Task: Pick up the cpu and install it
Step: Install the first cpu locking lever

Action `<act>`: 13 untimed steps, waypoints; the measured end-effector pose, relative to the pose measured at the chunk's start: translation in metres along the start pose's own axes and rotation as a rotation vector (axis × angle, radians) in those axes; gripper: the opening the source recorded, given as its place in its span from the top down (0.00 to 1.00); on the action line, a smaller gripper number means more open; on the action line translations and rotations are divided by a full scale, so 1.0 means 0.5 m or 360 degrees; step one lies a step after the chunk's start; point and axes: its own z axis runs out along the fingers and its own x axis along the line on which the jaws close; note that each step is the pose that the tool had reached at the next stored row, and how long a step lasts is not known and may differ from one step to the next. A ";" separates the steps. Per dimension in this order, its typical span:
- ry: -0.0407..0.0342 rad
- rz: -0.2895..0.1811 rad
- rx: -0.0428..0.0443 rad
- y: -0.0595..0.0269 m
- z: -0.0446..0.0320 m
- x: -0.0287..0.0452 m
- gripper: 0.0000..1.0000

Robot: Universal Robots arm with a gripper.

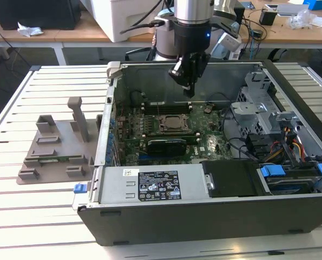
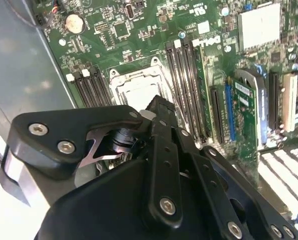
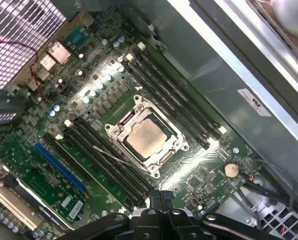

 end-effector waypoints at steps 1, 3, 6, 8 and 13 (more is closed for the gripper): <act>0.0002 0.0027 0.0000 0.000 0.000 0.000 0.89; 0.0008 0.0092 -0.0001 0.000 0.000 0.000 0.89; 0.0015 0.0179 -0.0001 0.000 0.000 0.000 0.89; 0.0021 0.0243 -0.0002 0.000 0.000 0.000 0.89; 0.0039 0.0448 -0.0003 0.000 0.000 0.000 0.89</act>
